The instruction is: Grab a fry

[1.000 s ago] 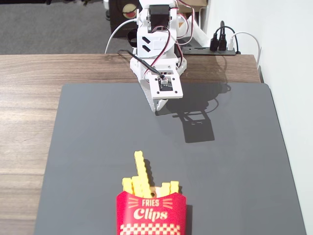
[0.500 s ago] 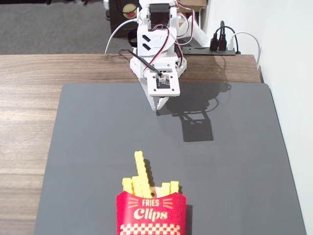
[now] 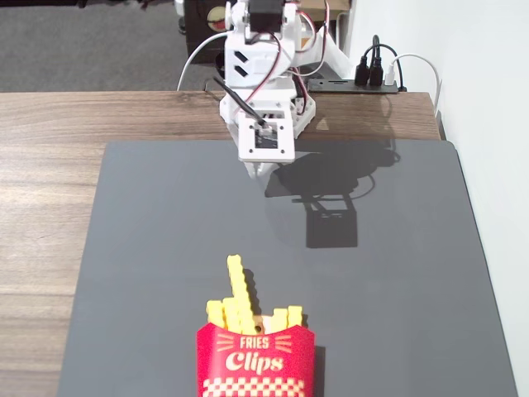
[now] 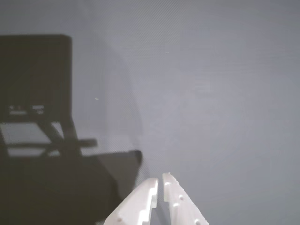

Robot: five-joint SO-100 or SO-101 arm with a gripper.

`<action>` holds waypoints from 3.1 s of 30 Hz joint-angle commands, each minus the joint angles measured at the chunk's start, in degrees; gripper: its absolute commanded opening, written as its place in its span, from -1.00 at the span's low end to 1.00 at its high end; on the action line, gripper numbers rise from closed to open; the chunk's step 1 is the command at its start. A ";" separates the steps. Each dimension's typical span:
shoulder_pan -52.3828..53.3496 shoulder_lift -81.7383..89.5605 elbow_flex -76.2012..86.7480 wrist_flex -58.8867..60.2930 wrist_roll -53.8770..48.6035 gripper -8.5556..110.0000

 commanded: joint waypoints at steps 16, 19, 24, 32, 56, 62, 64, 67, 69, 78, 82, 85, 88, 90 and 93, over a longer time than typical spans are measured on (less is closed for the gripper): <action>13.80 -27.95 -28.48 -6.33 -14.59 -0.84; 14.59 -33.84 -32.70 -8.26 -15.91 -0.84; 13.45 -45.44 -40.52 -10.46 -15.82 -0.75; 10.46 -57.66 -46.14 -16.26 -14.85 -0.49; 3.25 -77.61 -51.15 -29.53 -6.68 -0.72; 2.20 -77.52 -51.33 -28.83 -4.48 -0.85; 2.02 -76.55 -50.98 -28.13 -4.04 -0.85; 1.93 -74.71 -50.45 -26.37 -3.34 -0.85; 1.93 -72.95 -49.57 -25.40 -2.72 -0.85; 1.76 -58.71 -37.18 -23.99 1.14 -0.85; 1.85 -49.66 -29.44 -22.59 1.58 -0.85; 2.02 -41.84 -24.17 -19.86 1.58 -0.85; 2.02 -34.01 -22.06 -14.77 1.85 -0.85; 2.02 -29.62 -22.06 -11.25 2.11 -0.85; 2.02 -23.64 -23.29 -6.06 2.29 -0.85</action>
